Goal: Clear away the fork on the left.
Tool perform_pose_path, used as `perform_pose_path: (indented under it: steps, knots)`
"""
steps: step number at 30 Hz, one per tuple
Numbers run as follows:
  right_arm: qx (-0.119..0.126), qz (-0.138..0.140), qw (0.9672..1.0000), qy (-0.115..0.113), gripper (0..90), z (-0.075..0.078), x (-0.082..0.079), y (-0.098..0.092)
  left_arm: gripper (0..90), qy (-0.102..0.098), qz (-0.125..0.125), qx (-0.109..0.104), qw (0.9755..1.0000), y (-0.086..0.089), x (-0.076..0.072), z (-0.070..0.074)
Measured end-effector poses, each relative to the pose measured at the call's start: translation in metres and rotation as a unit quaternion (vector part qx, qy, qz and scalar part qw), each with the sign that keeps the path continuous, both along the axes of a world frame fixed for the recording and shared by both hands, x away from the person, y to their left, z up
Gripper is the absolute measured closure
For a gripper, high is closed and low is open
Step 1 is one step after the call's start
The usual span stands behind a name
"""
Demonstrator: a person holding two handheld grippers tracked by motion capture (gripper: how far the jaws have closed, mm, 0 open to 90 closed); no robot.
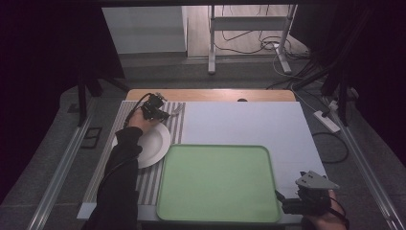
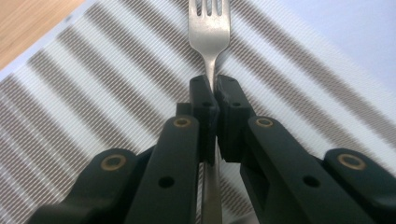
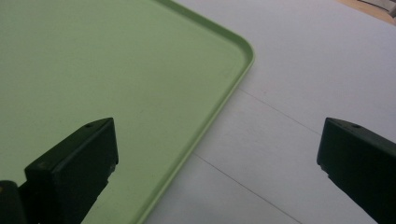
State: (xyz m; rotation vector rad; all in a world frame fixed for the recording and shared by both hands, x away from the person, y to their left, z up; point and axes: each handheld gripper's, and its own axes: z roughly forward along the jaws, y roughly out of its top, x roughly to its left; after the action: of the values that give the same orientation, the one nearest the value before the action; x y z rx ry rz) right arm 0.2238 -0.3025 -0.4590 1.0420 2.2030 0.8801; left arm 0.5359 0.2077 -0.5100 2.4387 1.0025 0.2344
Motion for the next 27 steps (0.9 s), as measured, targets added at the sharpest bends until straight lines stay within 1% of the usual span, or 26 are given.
perform_pose_path:
  steps: [2, 4, 5, 7, 9, 10, 11, 13, 17, 18, 19, 20, 25, 27]
  knots:
    - [0.000, 0.000, 1.0000, 0.000, 0.0, 0.000, 0.000, 0.000, 86.6, -0.001, -0.009, -0.004, 0.9999, -0.007, -0.002, 0.003]
    - [0.000, 0.000, 1.0000, -0.001, 0.0, 0.000, 0.000, 0.000, 86.6, -0.003, -0.015, -0.002, 0.9999, -0.013, -0.005, 0.006]
    - [0.001, 0.000, 1.0000, -0.001, 0.0, 0.000, 0.000, 0.000, 86.6, -0.003, -0.018, -0.005, 0.9998, -0.017, -0.006, 0.007]
    - [0.000, 0.001, 1.0000, -0.002, 0.0, 0.000, 0.000, 0.000, 86.6, -0.004, -0.026, -0.003, 0.9997, -0.023, -0.009, 0.009]
    - [0.000, 0.001, 1.0000, -0.001, 0.0, 0.000, 0.000, 0.000, 86.6, -0.004, -0.030, -0.006, 0.9995, -0.029, -0.012, 0.010]
    - [-0.001, 0.001, 1.0000, -0.001, 0.0, 0.000, 0.000, 0.000, 86.6, -0.005, -0.031, -0.007, 0.9995, -0.032, -0.013, 0.010]
    - [-0.001, 0.000, 1.0000, -0.001, 0.0, 0.000, 0.000, 0.000, 86.6, -0.004, -0.036, -0.003, 0.9993, -0.034, -0.014, 0.011]
    - [-0.001, 0.001, 1.0000, -0.001, 0.0, 0.000, 0.000, 0.000, 86.7, -0.003, -0.043, -0.006, 0.9991, -0.038, -0.016, 0.012]
    - [-0.001, 0.001, 1.0000, -0.002, 0.0, 0.000, 0.000, 0.001, 86.8, 0.000, -0.044, -0.009, 0.9990, -0.047, -0.019, 0.013]
    - [-0.002, 0.001, 1.0000, -0.002, 0.0, 0.000, 0.000, 0.001, 86.9, 0.001, -0.048, -0.005, 0.9988, -0.048, -0.019, 0.014]
    - [-0.002, 0.002, 1.0000, -0.002, 0.0, 0.000, 0.000, 0.001, 86.9, 0.002, -0.047, -0.010, 0.9988, -0.050, -0.019, 0.014]
    - [-0.002, 0.002, 1.0000, -0.002, 0.0, 0.000, 0.000, 0.001, 86.9, 0.002, -0.051, -0.008, 0.9987, -0.051, -0.020, 0.015]
    - [-0.002, 0.003, 1.0000, -0.002, 0.0, 0.000, 0.000, 0.001, 86.9, 0.004, -0.053, -0.006, 0.9986, -0.059, -0.021, 0.020]
    - [-0.002, 0.004, 1.0000, -0.002, 0.0, 0.000, -0.001, 0.001, 86.9, 0.004, -0.058, -0.007, 0.9983, -0.063, -0.023, 0.024]
